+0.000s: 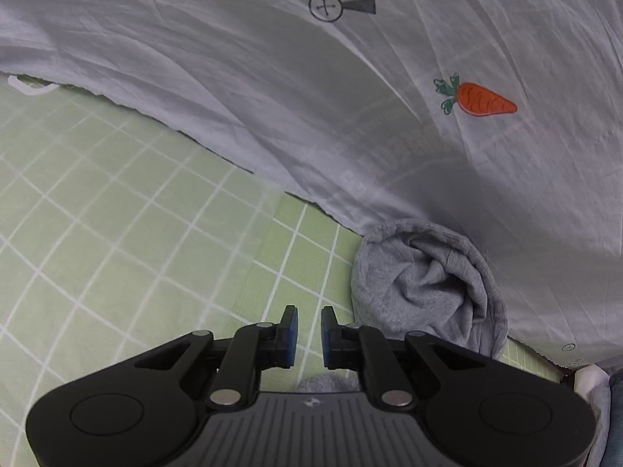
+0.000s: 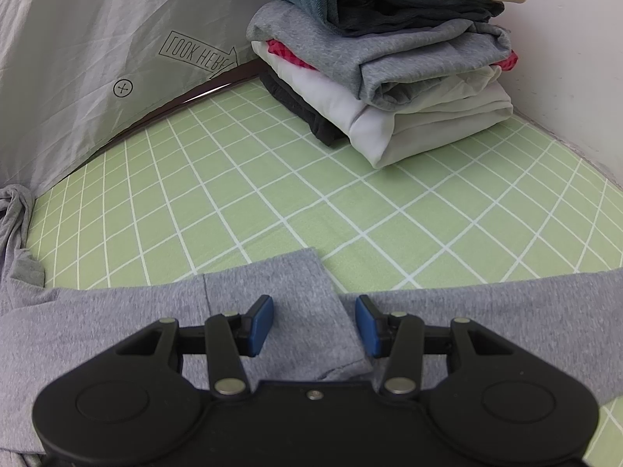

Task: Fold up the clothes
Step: 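Release the hood and smooth the folded sleeve flat with both grippers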

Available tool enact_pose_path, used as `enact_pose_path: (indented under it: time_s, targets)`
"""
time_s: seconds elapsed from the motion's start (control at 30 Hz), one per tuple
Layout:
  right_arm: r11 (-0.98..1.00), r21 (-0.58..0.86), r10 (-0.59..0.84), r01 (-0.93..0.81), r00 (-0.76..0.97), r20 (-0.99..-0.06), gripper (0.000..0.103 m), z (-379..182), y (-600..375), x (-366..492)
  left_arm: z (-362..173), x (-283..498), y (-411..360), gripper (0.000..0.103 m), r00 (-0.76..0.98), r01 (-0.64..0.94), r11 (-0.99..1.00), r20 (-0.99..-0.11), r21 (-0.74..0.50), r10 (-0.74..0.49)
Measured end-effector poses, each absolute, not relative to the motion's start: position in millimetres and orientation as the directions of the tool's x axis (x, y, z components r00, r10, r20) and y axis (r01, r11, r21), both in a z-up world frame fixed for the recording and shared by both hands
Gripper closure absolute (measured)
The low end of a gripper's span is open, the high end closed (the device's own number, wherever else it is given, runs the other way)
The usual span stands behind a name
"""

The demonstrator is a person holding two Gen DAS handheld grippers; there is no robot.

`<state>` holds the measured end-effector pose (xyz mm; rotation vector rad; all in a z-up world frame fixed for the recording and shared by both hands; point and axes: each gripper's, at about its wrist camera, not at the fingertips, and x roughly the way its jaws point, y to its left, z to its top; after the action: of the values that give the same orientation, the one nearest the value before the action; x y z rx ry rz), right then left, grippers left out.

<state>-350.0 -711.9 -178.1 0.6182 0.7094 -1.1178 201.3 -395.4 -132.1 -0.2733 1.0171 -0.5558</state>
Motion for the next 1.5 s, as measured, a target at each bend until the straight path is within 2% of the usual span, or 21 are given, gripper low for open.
enact_pose_path:
  time_s: [0.07, 0.13, 0.27, 0.37, 0.5, 0.9, 1.0, 1.1, 1.17, 1.23, 1.27, 1.33, 1.37, 1.4, 1.43, 1.5]
  targets:
    - [0.307, 0.083, -0.574, 0.948, 0.254, -0.778, 0.053, -177, -712, -348, -123, 187, -396, 0.084, 0.405, 0.356, 0.833, -0.733, -0.424, -0.546]
    - [0.296, 0.073, -0.575, 0.952, 0.239, -0.783, 0.046, -177, -710, -350, -118, 167, -397, 0.075, 0.405, 0.396, 0.841, -0.751, -0.369, -0.521]
    - [0.28, 0.077, -0.574, 0.957, 0.231, -0.786, 0.046, -177, -705, -355, -120, 121, -390, 0.066, 0.381, 0.452, 0.842, -0.789, -0.295, -0.481]
    - [0.282, 0.097, -0.567, 0.954, 0.248, -0.786, 0.052, -176, -701, -358, -129, 85, -382, 0.063, 0.352, 0.481, 0.838, -0.818, -0.259, -0.455]
    - [0.301, 0.118, -0.554, 0.946, 0.274, -0.786, 0.086, -173, -698, -357, -150, 49, -366, 0.063, 0.337, 0.479, 0.855, -0.859, -0.197, -0.387]
    - [0.333, 0.341, -0.561, 0.879, 0.476, -0.678, 0.089, -130, -673, -346, -159, 19, -326, 0.063, 0.341, 0.446, 0.87, -0.86, -0.209, -0.381]
    - [0.432, 0.372, -0.513, 0.822, 0.563, -0.647, 0.089, -118, -654, -314, -160, 15, -322, 0.063, 0.335, 0.444, 0.871, -0.862, -0.212, -0.381]
    - [0.554, 0.393, -0.406, 0.734, 0.65, -0.642, 0.088, -122, -626, -271, -159, 11, -317, 0.063, 0.338, 0.434, 0.876, -0.863, -0.212, -0.376]
    - [0.621, 0.369, -0.334, 0.691, 0.66, -0.673, 0.084, -133, -610, -246, -156, 9, -315, 0.062, 0.339, 0.429, 0.878, -0.863, -0.213, -0.375]
    - [0.648, 0.347, -0.299, 0.678, 0.646, -0.702, 0.07, -139, -599, -234, -149, 6, -314, 0.061, 0.353, 0.438, 0.876, -0.859, -0.2, -0.372]
    - [0.658, 0.336, -0.299, 0.673, 0.644, -0.704, 0.065, -139, -595, -234, -144, 3, -314, 0.056, 0.364, 0.448, 0.873, -0.853, -0.191, -0.374]
    - [0.661, 0.285, -0.356, 0.694, 0.624, -0.695, 0.031, -134, -590, -245, -134, -5, -314, 0.041, 0.386, 0.468, 0.866, -0.84, -0.176, -0.38]
    - [0.66, 0.259, -0.385, 0.705, 0.614, -0.689, 0.022, -132, -588, -250, -129, -10, -316, 0.033, 0.396, 0.48, 0.86, -0.832, -0.173, -0.389]
    - [0.659, 0.233, -0.413, 0.715, 0.603, -0.683, 0.005, -130, -586, -256, -124, -16, -318, 0.028, 0.405, 0.493, 0.854, -0.824, -0.17, -0.397]
    - [0.655, 0.201, -0.447, 0.728, 0.588, -0.674, 0.0, -126, -586, -267, -119, -22, -321, 0.025, 0.412, 0.508, 0.846, -0.816, -0.163, -0.405]
    - [0.646, 0.168, -0.49, 0.744, 0.573, -0.657, 0.0, -125, -587, -289, -111, -36, -330, 0.013, 0.421, 0.542, 0.827, -0.805, -0.147, -0.418]
